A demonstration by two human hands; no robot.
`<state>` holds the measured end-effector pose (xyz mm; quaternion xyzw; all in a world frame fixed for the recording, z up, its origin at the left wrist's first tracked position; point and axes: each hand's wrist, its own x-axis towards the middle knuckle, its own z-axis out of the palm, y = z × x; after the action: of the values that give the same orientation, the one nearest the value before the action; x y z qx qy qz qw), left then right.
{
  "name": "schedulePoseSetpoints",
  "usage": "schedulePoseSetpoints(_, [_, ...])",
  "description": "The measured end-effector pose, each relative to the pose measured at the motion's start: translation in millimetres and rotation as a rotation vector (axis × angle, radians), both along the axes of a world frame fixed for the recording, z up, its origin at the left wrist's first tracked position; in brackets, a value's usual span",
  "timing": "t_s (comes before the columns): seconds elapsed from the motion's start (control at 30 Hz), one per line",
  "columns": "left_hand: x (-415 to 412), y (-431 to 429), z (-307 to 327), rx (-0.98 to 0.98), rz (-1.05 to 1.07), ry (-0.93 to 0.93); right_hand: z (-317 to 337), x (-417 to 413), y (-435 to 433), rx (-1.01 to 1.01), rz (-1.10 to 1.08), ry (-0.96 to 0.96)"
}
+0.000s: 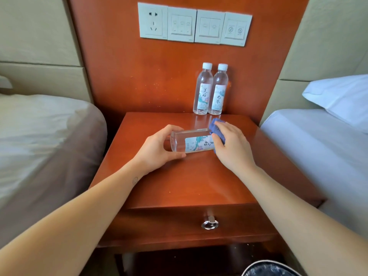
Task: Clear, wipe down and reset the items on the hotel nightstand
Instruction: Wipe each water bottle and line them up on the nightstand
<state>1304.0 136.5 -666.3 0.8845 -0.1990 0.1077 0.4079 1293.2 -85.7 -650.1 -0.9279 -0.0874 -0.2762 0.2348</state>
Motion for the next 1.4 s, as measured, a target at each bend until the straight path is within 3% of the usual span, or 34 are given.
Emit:
schedulePoseSetpoints(0.1, [0,-1,0,-0.036,0.014,0.000,-1,-7,30,-0.044,0.123,-0.079])
schedulePoseSetpoints(0.23, [-2,1,0,-0.054,0.022,0.016,3,-18,61,-0.093,0.310,-0.005])
schedulePoseSetpoints(0.3, [-2,3,0,-0.050,0.027,0.027,3,-8,36,-0.109,0.273,0.007])
schedulePoseSetpoints(0.5, [0,1,0,-0.006,0.026,0.043,-6,11,-15,0.114,-0.021,0.093])
schedulePoseSetpoints(0.6, [0,0,0,-0.029,0.042,0.041,-13,-4,31,-0.016,0.155,-0.039])
schedulePoseSetpoints(0.8, [-1,2,-1,-0.052,0.068,0.018,-16,-19,71,-0.117,0.386,-0.070])
schedulePoseSetpoints(1.0, [2,1,-3,-0.042,0.022,0.036,-3,11,29,-0.066,0.174,-0.021])
schedulePoseSetpoints(1.17, [2,-1,-4,0.073,-0.016,-0.059,14,26,1,0.004,-0.075,0.233])
schedulePoseSetpoints(1.33, [-4,-5,-1,-0.031,0.046,0.115,0,9,-1,-0.004,-0.004,0.136])
schedulePoseSetpoints(1.4, [-4,-6,2,0.010,0.104,0.163,-2,5,-4,0.010,0.032,0.110])
